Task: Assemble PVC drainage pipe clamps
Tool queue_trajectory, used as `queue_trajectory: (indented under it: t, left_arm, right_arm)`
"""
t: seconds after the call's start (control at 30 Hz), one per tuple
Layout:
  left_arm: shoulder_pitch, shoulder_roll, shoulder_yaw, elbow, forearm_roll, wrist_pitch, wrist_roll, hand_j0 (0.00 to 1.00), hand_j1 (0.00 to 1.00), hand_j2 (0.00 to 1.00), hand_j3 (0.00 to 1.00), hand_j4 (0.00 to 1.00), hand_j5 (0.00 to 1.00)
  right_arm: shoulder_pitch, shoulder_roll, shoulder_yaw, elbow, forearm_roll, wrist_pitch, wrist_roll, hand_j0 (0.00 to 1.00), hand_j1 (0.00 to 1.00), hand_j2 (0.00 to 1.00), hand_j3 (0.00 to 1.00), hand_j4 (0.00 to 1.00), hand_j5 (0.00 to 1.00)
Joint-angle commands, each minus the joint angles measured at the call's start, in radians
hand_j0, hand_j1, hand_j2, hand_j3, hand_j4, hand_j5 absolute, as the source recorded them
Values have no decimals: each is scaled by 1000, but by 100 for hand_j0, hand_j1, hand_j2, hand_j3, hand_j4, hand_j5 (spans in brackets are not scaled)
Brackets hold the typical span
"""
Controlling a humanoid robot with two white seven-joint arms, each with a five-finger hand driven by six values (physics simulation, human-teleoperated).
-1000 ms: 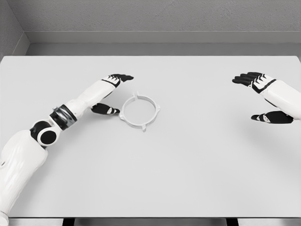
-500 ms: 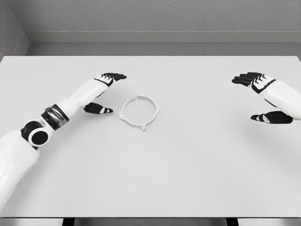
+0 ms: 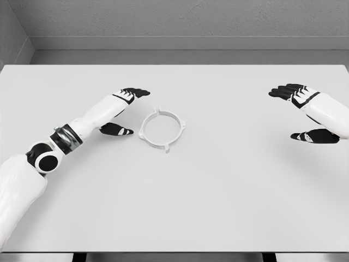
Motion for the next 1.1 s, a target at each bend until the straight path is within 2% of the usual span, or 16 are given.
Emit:
queue_trajectory:
  t: [0.0,0.1,1.07]
  left_arm:
    - [0,0,1,-1,6,0,0,100,100,100,100,100,100]
    - [14,-1,-2,-13,3,0,0,100,100,100,100,100,100]
    - [12,-44,-4,-10,-8,0,-1,100,100,100,100,100,100]
  right_arm:
    - [0,-1,0,0,-7,2,-1,100,100,100,100,100,100]
    - [0,-1,0,0,-7,2,-1,100,100,100,100,100,100]
    - [0,-1,0,1,-7,2,-1,100,100,100,100,100,100]
